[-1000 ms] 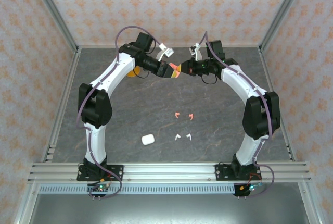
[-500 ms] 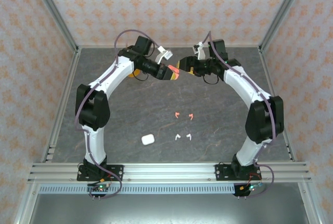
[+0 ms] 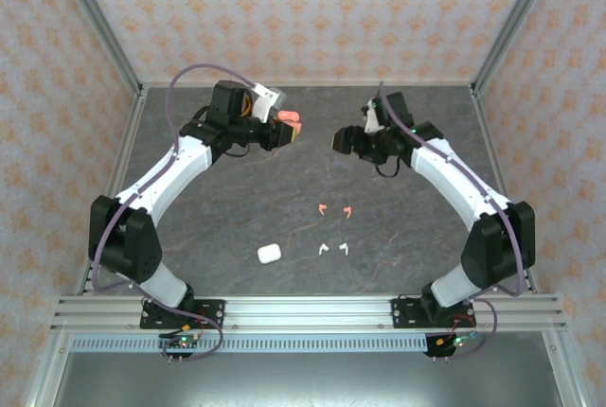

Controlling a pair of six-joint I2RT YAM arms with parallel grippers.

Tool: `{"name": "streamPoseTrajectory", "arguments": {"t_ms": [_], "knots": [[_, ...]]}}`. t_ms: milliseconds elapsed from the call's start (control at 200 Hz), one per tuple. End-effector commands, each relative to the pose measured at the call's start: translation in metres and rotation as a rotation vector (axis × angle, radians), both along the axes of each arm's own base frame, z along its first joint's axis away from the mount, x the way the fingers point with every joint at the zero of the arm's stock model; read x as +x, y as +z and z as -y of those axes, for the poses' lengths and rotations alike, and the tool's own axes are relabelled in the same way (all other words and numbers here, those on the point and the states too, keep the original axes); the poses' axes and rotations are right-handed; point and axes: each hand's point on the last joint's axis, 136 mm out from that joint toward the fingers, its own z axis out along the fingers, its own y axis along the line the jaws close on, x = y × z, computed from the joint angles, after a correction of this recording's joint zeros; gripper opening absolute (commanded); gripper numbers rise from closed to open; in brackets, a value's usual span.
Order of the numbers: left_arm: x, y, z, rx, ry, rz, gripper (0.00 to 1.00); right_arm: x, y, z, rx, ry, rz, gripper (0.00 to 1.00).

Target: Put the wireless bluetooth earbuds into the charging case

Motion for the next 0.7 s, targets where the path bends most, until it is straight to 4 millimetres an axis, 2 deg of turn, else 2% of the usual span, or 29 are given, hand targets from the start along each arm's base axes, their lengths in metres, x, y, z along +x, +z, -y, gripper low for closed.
{"name": "streamPoseTrajectory", "arguments": {"t_ms": [0,170,315,530,696], "knots": [[0.018,0.027,-0.018,-0.016,0.157,0.153,0.00,-0.025,-0.045,0.013,-0.217,-0.020,-0.087,0.72],[0.015,0.044,-0.031,-0.043,0.235,0.285,0.00,-0.044,-0.083,0.003,-0.316,-0.011,-0.133,0.72],[0.014,0.047,-0.042,-0.056,0.299,0.403,0.00,-0.051,-0.106,-0.006,-0.381,-0.012,-0.165,0.71],[0.015,0.035,-0.052,0.008,0.365,0.455,0.00,-0.051,-0.121,-0.027,-0.416,0.009,-0.178,0.68],[0.005,0.034,-0.050,-0.031,0.346,0.522,0.00,-0.050,-0.131,-0.039,-0.424,0.017,-0.194,0.66]]}}
